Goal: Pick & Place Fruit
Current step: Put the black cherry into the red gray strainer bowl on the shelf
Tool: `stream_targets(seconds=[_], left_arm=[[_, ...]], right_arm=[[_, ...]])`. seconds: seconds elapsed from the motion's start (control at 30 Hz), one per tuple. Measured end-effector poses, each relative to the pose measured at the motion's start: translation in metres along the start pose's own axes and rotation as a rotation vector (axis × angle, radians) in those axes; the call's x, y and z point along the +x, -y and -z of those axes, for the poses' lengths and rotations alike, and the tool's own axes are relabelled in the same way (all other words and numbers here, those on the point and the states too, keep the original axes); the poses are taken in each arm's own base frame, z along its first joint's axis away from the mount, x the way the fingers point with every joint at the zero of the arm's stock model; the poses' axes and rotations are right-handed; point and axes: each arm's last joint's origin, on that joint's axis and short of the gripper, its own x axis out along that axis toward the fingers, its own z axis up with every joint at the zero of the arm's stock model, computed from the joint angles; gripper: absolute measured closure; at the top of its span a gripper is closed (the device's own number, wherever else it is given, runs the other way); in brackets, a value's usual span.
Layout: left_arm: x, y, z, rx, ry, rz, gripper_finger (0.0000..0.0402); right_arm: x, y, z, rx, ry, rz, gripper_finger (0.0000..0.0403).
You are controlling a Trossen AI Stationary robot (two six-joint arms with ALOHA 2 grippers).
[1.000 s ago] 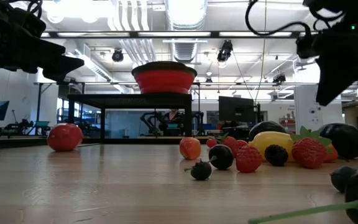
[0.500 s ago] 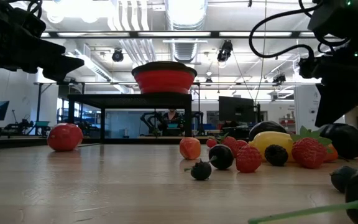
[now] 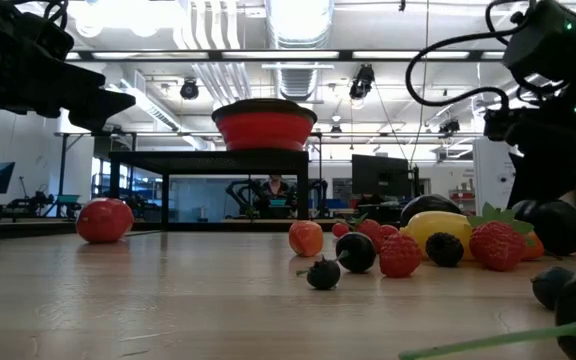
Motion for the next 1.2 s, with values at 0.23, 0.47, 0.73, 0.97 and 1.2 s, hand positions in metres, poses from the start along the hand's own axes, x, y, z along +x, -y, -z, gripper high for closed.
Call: stream_targets(seconds=[0.23,0.47,0.73,0.97,1.2], left_arm=[[0.000,0.000,0.000,0.000,0.000,0.000,0.0085],[0.000,0.000,0.000,0.000,0.000,0.000,0.0085],[0.000,0.000,0.000,0.000,0.000,0.000,0.0085],[0.000,0.000,0.000,0.000,0.000,-0.001,0.0085],[0.000,0.000,0.000,0.000,0.000,-0.001,0.0085]], right_arm=[[0.008,0.004,0.007,0.008,0.010,-0.014,0.0256],[0.014,0.007,0.012,0.011,0.019,-0.026,0.0280],[0.016,0.009,0.015,0.013,0.026,-0.023,0.0313],[0.017,0.009,0.014,0.008,0.040,-0.015,0.0361],[0.017,0.009,0.014,0.004,0.039,-0.015,0.0393]])
